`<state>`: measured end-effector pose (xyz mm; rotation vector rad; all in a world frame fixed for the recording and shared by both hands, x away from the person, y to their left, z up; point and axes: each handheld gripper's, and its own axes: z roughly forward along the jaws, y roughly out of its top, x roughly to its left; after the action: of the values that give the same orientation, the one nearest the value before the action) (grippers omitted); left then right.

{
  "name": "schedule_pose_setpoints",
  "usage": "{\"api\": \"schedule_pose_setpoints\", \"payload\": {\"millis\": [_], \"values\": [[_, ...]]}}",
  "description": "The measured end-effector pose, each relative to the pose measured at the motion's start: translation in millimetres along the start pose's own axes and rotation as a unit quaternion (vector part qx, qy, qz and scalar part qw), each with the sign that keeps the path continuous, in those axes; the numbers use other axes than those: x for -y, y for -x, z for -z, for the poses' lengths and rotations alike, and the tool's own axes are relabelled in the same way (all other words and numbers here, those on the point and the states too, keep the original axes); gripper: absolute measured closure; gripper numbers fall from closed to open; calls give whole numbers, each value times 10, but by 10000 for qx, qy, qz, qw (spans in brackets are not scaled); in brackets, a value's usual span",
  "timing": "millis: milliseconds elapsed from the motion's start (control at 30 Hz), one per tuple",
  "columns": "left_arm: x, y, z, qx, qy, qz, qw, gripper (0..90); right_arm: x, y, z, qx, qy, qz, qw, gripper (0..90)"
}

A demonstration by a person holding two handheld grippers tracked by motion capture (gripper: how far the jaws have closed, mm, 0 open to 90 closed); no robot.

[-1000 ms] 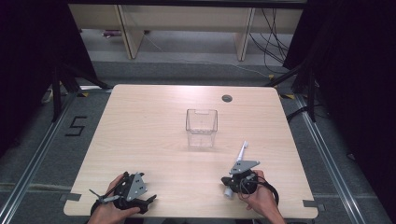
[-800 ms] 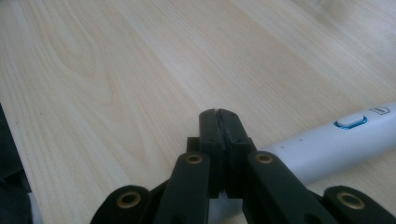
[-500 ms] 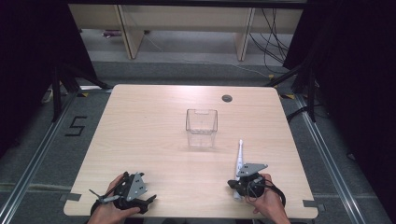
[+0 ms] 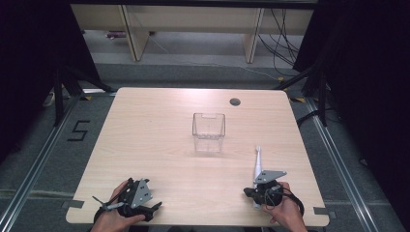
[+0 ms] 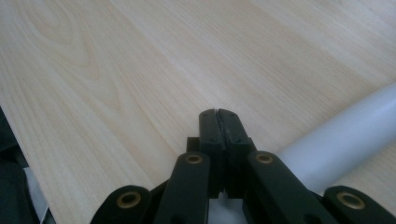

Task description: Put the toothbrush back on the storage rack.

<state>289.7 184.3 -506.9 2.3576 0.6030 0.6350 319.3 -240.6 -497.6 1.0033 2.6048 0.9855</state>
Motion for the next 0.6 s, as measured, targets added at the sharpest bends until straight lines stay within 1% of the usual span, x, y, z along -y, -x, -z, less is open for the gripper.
{"api": "schedule_pose_setpoints", "payload": {"millis": [33,67,100,133,167,200,233,267,300,333,400,433,467,500,533,567,600], "values": [[0,0,-1,1,1,1,10000,151,9,2,6,-2,-3,-29,10000,897],[0,0,0,2,-2,1,10000,151,15,3,44,-22,-150,-105,9998,897],[-1,-1,0,-2,-2,0,10000,150,32,12,49,39,-108,-70,9999,897],[-1,-1,-1,0,-3,-3,10000,150,40,11,66,35,-138,-148,9998,897],[0,-1,-1,1,-3,-3,10000,150,55,23,49,39,-37,-74,10000,897],[1,3,-2,11,11,22,10000,151,59,36,54,8,-80,-27,10000,897],[1,2,-2,10,7,18,10000,150,67,24,71,3,-150,-168,9997,897],[1,2,-2,9,9,24,10000,150,84,28,62,91,-34,-124,9999,897],[1,1,-2,5,10,26,10000,151,86,36,81,75,-149,-91,9998,897],[1,1,-2,4,9,25,10000,151,95,33,77,113,-65,-130,9998,897],[2,1,-2,5,8,27,10000,150,111,53,78,29,-35,-95,9999,897],[2,1,-3,3,10,28,10000,151,113,44,113,76,-149,-189,9997,897],[2,1,-2,5,9,26,10000,150,113,46,121,48,-162,-231,9996,897],[2,2,-2,8,9,24,10000,151,126,58,124,96,-142,-191,9997,897],[2,2,-2,7,9,25,10000,151,138,67,113,75,-44,-199,9998,896],[2,2,-3,6,10,28,10000,151,145,82,117,164,6,-111,9998,896],[2,2,-3,7,9,27,10000,151,149,89,133,68,-104,-164,9998,896]]}}
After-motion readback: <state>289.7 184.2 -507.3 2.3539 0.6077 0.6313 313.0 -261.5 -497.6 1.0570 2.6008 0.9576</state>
